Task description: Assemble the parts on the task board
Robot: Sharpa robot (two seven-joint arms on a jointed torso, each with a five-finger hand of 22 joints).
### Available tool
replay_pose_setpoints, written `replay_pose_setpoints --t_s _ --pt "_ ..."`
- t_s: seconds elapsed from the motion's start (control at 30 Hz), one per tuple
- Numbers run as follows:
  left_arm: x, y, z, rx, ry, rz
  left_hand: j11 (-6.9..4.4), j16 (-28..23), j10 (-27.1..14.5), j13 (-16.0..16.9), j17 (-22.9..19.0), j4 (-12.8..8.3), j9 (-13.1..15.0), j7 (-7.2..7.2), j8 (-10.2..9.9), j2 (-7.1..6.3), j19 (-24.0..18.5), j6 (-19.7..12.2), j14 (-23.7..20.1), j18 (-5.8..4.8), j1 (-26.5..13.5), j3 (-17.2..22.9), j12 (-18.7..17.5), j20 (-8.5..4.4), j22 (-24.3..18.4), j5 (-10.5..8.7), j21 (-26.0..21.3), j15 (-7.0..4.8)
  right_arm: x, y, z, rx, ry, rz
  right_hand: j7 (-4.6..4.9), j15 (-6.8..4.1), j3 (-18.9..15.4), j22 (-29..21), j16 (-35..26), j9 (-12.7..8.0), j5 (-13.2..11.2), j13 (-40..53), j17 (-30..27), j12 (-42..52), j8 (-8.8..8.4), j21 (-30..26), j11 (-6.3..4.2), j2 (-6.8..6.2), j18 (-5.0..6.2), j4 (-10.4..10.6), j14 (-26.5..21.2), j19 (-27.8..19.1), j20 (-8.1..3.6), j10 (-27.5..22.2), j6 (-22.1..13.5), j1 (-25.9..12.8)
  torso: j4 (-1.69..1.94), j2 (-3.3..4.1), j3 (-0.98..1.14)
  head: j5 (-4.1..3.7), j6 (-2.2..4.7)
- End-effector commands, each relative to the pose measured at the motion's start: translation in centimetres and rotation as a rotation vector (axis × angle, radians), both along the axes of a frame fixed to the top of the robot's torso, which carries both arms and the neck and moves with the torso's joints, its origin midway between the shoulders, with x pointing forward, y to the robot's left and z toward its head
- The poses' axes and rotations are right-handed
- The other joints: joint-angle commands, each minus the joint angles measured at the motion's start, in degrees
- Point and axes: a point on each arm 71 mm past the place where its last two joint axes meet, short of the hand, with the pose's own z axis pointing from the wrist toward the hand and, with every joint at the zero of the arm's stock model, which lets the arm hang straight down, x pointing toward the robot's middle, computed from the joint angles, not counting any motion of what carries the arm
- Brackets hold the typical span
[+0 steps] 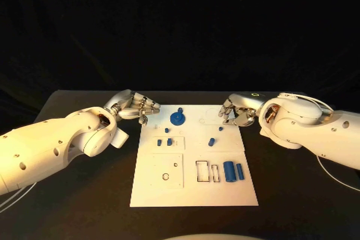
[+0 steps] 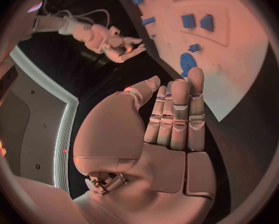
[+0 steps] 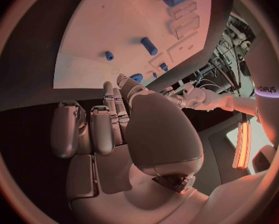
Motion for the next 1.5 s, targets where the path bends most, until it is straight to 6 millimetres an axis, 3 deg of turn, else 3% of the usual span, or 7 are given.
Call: replay_pose_setpoints --t_s 0.03,0.27,0.7,1.23,1.5 --pt "-0.3 0.7 0.6 -0.417 0.087 0.11 -0.17 -0.09 -0.08 0.15 -0.19 0.67 -0.05 -0.1 0.33 0.01 -0.33 -0.43 -0.4 1.0 -0.66 -2.11 0.56 -0.05 -0.71 -0.09 -0.9 -0.05 0.0 0.2 -0.9 -0.202 -0.059 0.009 -0.14 -0.59 0.85 -0.82 -0.56 -0.11 -0.71 -1.57 -0.55 -0.82 -0.51 -0.55 -0.08 -0.98 0.91 -0.04 2.84 -0.49 -0.23 0.27 0.47 -0.08 0.26 -0.1 -0.14 0.68 0.06" --pt "-1.1 0.9 0.4 -0.496 0.133 0.14 -0.27 0.12 -0.36 0.42 -0.79 1.18 -0.07 -0.18 0.69 0.85 0.2 -0.6 -0.57 1.08 0.59 -4.86 1.73 -0.18 -1.95 0.1 -2.31 -0.2 -0.2 1.0 -2.1 -0.228 -0.063 0.029 -0.16 -1.51 2.65 -2.95 -2.2 -0.19 -1.81 -4.71 -2.58 -2.16 -1.31 -2.03 -0.06 -2.08 1.26 0.18 2.51 -1.04 -1.07 0.39 0.43 -0.56 0.19 -0.03 -0.11 0.68 -0.09" --pt "-1.3 1.1 0.3 -0.518 0.148 0.151 -0.28 0.18 -0.79 0.48 -1.22 1.14 -0.1 -0.18 0.85 1.32 0.52 -0.78 -0.75 1.07 1.71 -5.97 2.25 -0.23 -2.43 0.2 -2.84 -0.23 -0.2 2.2 -3.4 -0.226 -0.021 0.062 -0.32 -1.67 4.36 -3.01 -2.39 -0.07 -1.84 -6.67 -2.75 -2.46 -1.21 -2.23 -0.22 -1.93 1.22 0.27 2.66 -0.76 -1.3 1.37 1.15 -0.7 0.17 0.01 0.01 0.66 -0.37" --pt "-1.3 1.1 0.3 -0.516 0.157 0.15 -0.29 0.34 -1.08 0.5 -1.37 0.92 -0.12 -0.17 0.97 1.72 0.76 -0.89 -0.77 1.07 2.72 -6.45 2.61 -0.27 -2.7 0.26 -3.14 -0.25 0.1 2.2 -4.3 -0.255 0.006 0.055 -0.82 -1.98 7.22 -3.12 -2.5 0.24 -2.88 -8.56 -2.84 -2.4 -0.83 -2.48 -0.73 -1.16 1.21 -0.38 2.77 -0.51 -1.55 4.39 3.45 -0.45 0.16 -0.02 0.06 0.53 -0.68" --pt "-1.4 1.0 0.3 -0.515 0.161 0.149 -0.3 0.39 -1.16 0.51 -1.45 0.8 -0.12 -0.17 1.03 1.85 0.86 -0.92 -0.78 1.07 3.13 -6.61 2.76 -0.29 -2.8 0.28 -3.24 -0.27 0.0 2.4 -4.7 -0.267 -0.001 0.06 -0.96 -1.94 10.21 -2.9 -2.36 0.73 -5.06 -9.15 -2.63 -2.27 -0.29 -2.43 -1.16 0.23 1.14 -2.68 2.85 -0.29 -1.64 7.19 5.57 1.28 0.18 -0.03 0.01 0.5 -0.89"
